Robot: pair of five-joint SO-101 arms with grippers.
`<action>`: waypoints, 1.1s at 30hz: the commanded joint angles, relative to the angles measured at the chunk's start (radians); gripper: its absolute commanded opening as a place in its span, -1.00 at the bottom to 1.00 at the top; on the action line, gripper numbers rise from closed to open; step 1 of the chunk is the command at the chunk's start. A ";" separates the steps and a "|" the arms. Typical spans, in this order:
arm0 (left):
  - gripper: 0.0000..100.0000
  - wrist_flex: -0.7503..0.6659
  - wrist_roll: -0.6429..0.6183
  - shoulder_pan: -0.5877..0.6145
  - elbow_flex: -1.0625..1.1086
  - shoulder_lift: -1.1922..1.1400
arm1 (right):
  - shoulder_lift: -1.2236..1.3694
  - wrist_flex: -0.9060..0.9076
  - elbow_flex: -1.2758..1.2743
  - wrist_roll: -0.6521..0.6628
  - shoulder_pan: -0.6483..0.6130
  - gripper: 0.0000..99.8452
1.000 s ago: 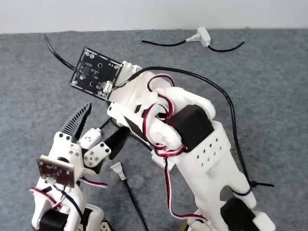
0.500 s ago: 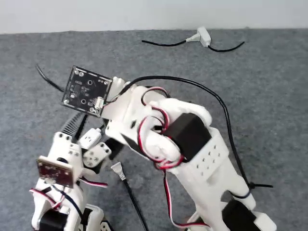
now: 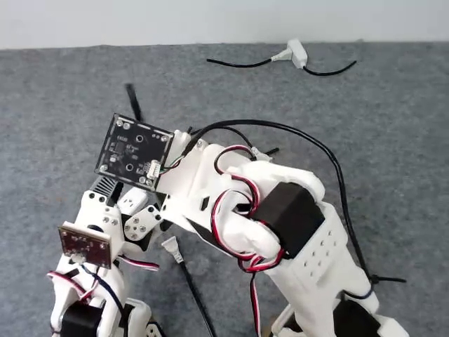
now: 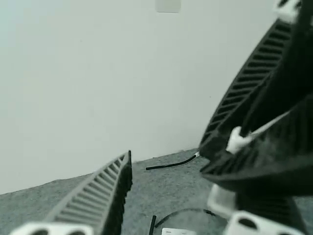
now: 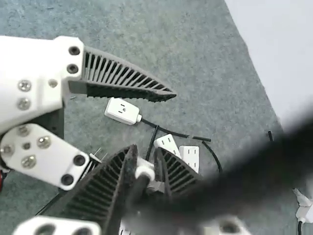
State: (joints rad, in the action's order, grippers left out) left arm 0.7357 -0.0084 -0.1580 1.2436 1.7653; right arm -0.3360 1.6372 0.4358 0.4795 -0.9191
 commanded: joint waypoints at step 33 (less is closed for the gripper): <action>-0.30 -0.025 -0.011 0.152 0.022 0.000 | -0.033 0.120 -0.029 -0.014 0.104 -0.98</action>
State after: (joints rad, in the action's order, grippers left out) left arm 0.7357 -0.0100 -0.0169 1.2681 1.7653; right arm -0.3360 1.7476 0.4373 0.4780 -0.8255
